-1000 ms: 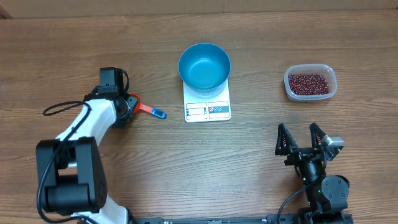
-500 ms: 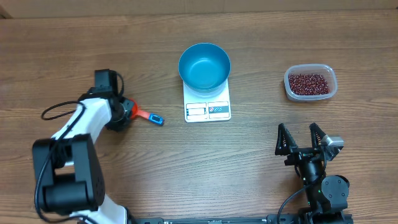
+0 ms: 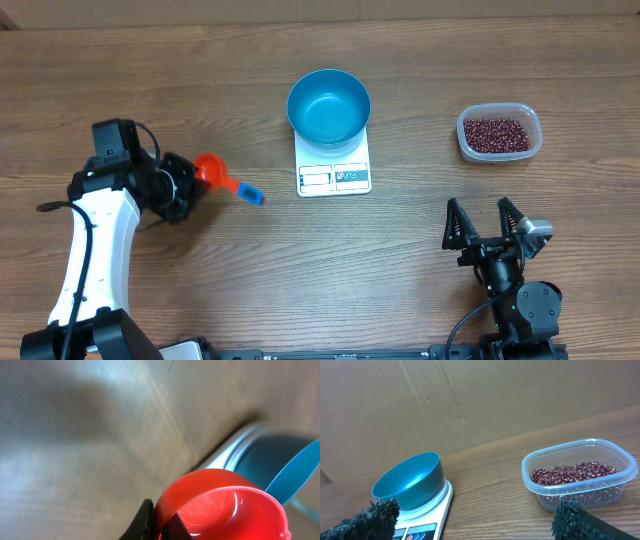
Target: Scoop item into bowl and weigh 150g on scale
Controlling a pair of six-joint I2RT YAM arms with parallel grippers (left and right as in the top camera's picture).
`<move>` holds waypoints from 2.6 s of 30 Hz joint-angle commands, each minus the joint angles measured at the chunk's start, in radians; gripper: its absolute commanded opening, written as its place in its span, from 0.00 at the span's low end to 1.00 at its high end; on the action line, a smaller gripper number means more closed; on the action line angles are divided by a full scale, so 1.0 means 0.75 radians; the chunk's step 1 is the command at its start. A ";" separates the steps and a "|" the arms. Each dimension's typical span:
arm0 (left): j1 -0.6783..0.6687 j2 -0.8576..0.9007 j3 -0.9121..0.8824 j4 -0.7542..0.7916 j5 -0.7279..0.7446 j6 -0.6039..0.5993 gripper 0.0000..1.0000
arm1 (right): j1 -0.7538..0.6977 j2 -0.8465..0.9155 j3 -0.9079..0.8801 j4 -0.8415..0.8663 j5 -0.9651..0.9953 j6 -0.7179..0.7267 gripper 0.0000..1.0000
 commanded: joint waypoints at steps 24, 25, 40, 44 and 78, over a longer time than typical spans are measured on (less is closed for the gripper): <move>0.004 -0.084 0.007 -0.184 -0.038 0.258 0.04 | 0.006 -0.011 -0.014 0.018 -0.127 0.167 1.00; 0.004 -0.105 0.008 -0.184 -0.035 0.258 0.04 | 0.006 -0.011 -0.014 0.022 -0.163 0.234 1.00; 0.004 -0.595 0.007 -0.250 -0.035 0.083 0.04 | 0.006 -0.011 -0.014 0.053 -0.594 1.016 1.00; 0.004 -0.641 0.007 -0.300 -0.034 0.036 0.04 | 0.006 -0.011 -0.014 0.061 -0.587 1.144 1.00; -0.177 -0.641 0.002 -0.364 0.010 -0.354 0.04 | 0.008 0.899 0.726 -0.401 -1.230 0.610 1.00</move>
